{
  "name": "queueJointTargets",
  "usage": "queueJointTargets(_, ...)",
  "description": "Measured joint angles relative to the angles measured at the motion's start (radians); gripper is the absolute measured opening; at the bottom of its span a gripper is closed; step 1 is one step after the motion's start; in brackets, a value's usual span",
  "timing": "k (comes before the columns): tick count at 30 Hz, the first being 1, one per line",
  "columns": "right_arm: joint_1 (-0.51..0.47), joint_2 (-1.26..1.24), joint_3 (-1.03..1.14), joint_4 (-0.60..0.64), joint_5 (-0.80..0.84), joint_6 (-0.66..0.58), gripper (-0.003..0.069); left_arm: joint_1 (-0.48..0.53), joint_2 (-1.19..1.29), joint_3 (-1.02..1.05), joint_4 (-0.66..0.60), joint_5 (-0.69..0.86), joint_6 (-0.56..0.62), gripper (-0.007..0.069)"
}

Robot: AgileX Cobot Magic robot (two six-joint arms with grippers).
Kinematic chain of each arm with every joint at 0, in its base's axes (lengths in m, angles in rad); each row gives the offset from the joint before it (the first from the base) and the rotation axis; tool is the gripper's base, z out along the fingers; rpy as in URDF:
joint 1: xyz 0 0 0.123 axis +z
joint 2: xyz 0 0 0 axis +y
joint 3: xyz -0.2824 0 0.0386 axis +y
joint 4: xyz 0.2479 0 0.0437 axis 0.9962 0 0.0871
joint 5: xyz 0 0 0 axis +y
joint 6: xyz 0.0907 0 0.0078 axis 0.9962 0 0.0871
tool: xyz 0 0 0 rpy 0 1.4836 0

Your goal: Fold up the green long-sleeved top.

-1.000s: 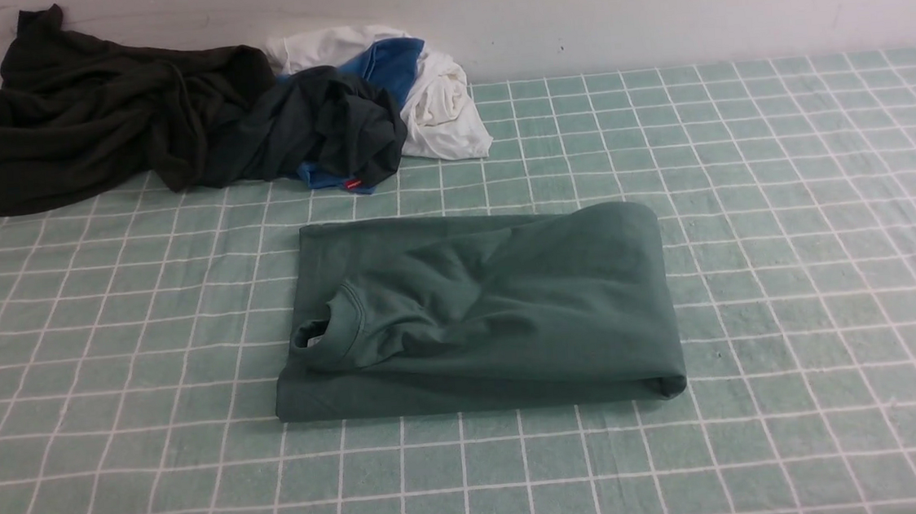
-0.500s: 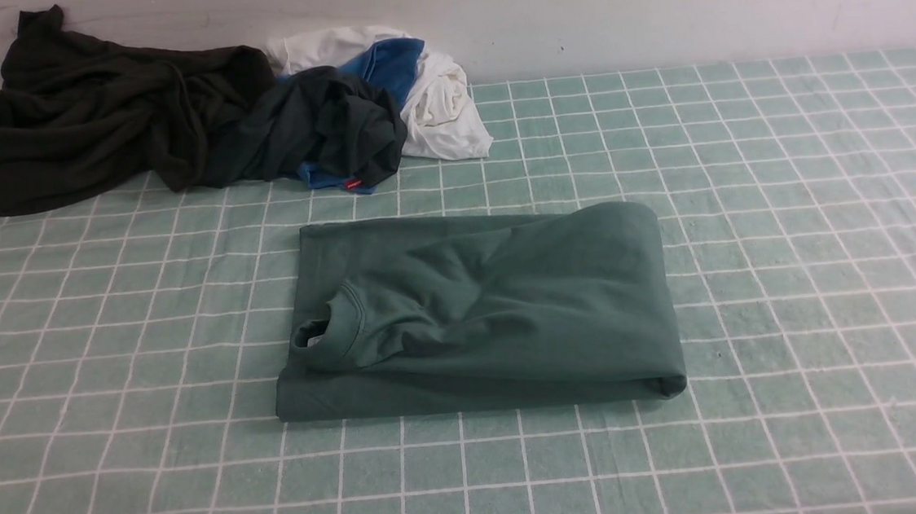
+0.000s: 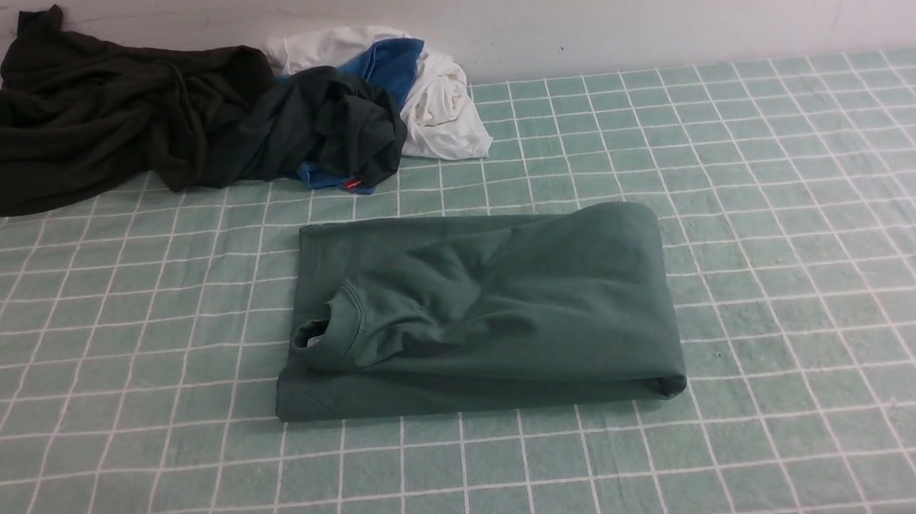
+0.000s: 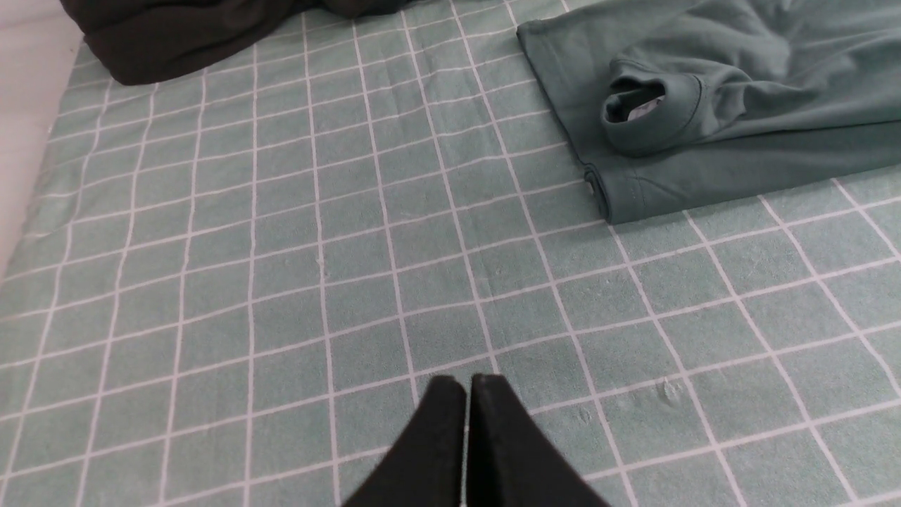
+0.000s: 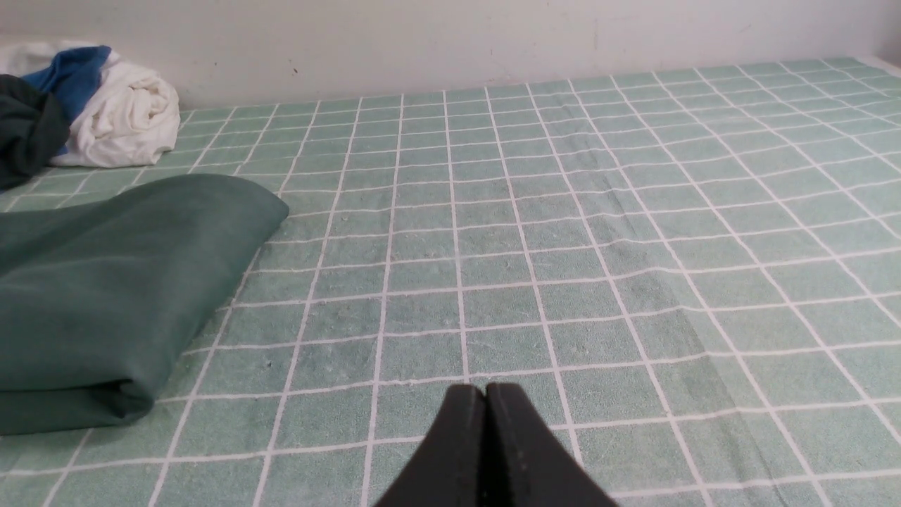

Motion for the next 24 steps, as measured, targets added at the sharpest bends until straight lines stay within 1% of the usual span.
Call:
queueJointTargets(2, 0.0, 0.0, 0.0, 0.0, 0.001, 0.0, -0.0013, 0.0, 0.0, 0.025, -0.009, -0.059, 0.0, -0.0003)
queueJointTargets(4, 0.0, 0.0, 0.0, 0.0, 0.001, 0.0, -0.0013, 0.008, -0.006, 0.082, -0.019, -0.18, 0.0, -0.0003)
queueJointTargets(5, 0.0, 0.0, 0.0, 0.0, 0.002, 0.0, -0.0013, 0.019, -0.014, 0.116, -0.022, -0.267, 0.0, -0.0003)
queueJointTargets(9, 0.0, 0.0, 0.0, 0.0, 0.005, 0.0, -0.0013, 0.097, -0.063, 0.267, -0.039, -0.506, 0.0, -0.0003)
queueJointTargets(10, 0.0, 0.0, 0.0, 0.0, 0.005, 0.0, -0.0013, 0.132, -0.086, 0.32, -0.059, -0.558, 0.0, -0.0003)
queueJointTargets(11, 0.0, 0.0, 0.0, 0.0, 0.005, 0.0, -0.0013, 0.138, -0.09, 0.328, -0.063, -0.558, 0.0, -0.0003)
queueJointTargets(13, 0.0, 0.0, 0.0, 0.0, 0.005, 0.0, -0.0013, 0.215, -0.136, 0.434, -0.123, -0.622, 0.0, -0.0003)
queueJointTargets(14, 0.0, 0.0, 0.0, 0.0, 0.005, 0.0, -0.0013, 0.225, -0.14, 0.449, -0.132, -0.624, 0.0, -0.0003)
queueJointTargets(15, 0.0, 0.0, 0.0, 0.0, 0.006, 0.0, -0.0013, 0.256, -0.146, 0.496, -0.155, -0.627, 0.0, -0.0003)
queueJointTargets(21, 0.0, 0.0, 0.0, 0.0, 0.007, 0.0, -0.0013, 0.267, -0.148, 0.507, -0.164, -0.594, 0.012, -0.0003)
queueJointTargets(24, 0.0, 0.0, 0.0, 0.0, 0.007, 0.0, -0.0013, 0.267, -0.148, 0.505, -0.165, -0.582, 0.07, -0.0003)
